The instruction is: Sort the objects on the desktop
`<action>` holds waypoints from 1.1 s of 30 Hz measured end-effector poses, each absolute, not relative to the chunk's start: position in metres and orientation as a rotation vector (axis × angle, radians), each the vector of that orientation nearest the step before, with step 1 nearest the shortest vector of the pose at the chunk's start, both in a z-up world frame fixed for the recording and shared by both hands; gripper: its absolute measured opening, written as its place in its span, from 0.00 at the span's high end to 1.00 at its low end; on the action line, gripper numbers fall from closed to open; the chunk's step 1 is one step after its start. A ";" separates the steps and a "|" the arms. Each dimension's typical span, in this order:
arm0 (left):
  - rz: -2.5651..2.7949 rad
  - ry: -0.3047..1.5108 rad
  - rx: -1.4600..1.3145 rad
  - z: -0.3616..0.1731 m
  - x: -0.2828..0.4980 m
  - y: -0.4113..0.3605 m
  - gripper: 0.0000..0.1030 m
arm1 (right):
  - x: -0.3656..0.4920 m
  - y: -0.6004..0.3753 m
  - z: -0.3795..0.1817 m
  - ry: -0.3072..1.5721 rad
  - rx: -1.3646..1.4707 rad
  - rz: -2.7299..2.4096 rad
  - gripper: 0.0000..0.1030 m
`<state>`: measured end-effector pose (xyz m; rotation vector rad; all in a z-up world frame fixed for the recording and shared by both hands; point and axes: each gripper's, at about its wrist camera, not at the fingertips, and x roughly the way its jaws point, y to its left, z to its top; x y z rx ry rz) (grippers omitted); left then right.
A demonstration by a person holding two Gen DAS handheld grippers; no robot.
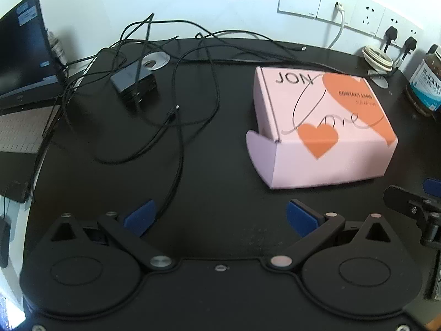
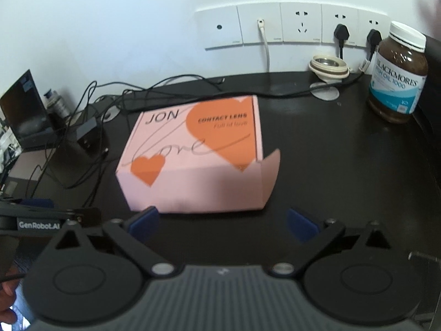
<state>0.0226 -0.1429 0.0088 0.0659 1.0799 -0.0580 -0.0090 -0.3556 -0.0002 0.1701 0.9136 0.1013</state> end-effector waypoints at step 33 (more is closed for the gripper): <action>0.033 1.176 0.078 -0.021 -0.135 -0.104 0.00 | -0.163 -0.306 -0.018 0.982 0.138 -0.027 0.03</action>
